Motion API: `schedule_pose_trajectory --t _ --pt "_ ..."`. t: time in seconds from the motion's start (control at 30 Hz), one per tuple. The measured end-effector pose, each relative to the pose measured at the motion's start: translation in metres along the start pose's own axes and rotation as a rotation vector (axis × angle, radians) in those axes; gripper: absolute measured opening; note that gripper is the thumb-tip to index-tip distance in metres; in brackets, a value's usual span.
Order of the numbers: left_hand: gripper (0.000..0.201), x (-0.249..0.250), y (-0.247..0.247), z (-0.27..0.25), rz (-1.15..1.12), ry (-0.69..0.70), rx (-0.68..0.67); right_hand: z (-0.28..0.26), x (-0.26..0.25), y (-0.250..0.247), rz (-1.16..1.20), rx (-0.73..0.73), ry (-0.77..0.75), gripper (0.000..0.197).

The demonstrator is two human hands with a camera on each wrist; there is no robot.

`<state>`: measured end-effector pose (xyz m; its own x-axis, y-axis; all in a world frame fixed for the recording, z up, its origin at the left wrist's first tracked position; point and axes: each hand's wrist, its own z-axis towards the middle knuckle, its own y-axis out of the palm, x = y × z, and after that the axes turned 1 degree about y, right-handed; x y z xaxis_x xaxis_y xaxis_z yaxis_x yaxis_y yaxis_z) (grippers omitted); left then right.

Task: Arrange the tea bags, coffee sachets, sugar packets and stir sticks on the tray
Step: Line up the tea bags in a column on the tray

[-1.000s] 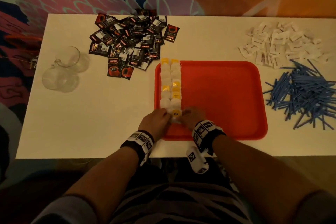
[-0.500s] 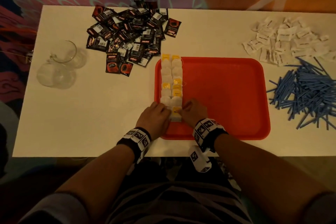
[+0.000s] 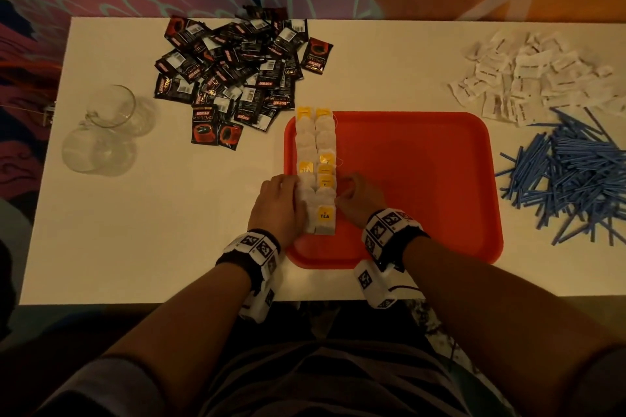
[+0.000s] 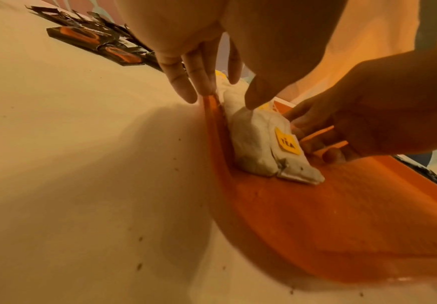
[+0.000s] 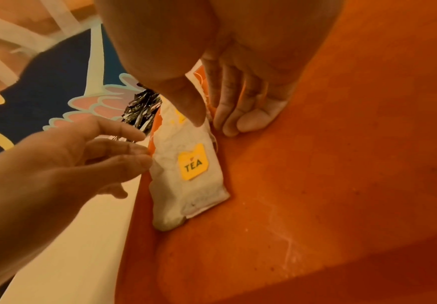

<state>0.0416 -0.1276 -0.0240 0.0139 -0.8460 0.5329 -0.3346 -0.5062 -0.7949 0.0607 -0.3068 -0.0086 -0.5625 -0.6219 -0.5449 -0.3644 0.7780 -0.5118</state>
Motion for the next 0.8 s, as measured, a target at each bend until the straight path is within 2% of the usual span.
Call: schedule_pose_trajectory --t 0.13,0.3,0.53,0.63,0.73,0.8 --pt "0.037 0.006 -0.002 0.006 -0.006 -0.032 -0.035 -0.001 -0.007 0.001 -0.028 -0.05 -0.032 0.04" --pt "0.033 0.004 -0.009 0.016 -0.071 -0.042 0.011 0.008 -0.02 -0.012 -0.052 0.02 0.012 0.045" --pt "0.039 -0.002 -0.015 0.03 -0.056 -0.089 0.005 0.036 -0.042 -0.019 -0.085 -0.075 -0.058 0.052" --pt "0.04 -0.005 -0.017 0.036 -0.03 -0.094 0.008 0.044 -0.042 -0.016 -0.076 -0.062 -0.028 0.054" --pt "0.039 -0.003 -0.026 0.042 0.013 -0.18 0.048 0.054 -0.044 -0.019 -0.065 -0.014 0.002 0.067" --pt "0.042 -0.001 -0.035 0.05 0.024 -0.256 0.076 0.06 -0.045 -0.021 -0.09 -0.045 -0.006 0.07"
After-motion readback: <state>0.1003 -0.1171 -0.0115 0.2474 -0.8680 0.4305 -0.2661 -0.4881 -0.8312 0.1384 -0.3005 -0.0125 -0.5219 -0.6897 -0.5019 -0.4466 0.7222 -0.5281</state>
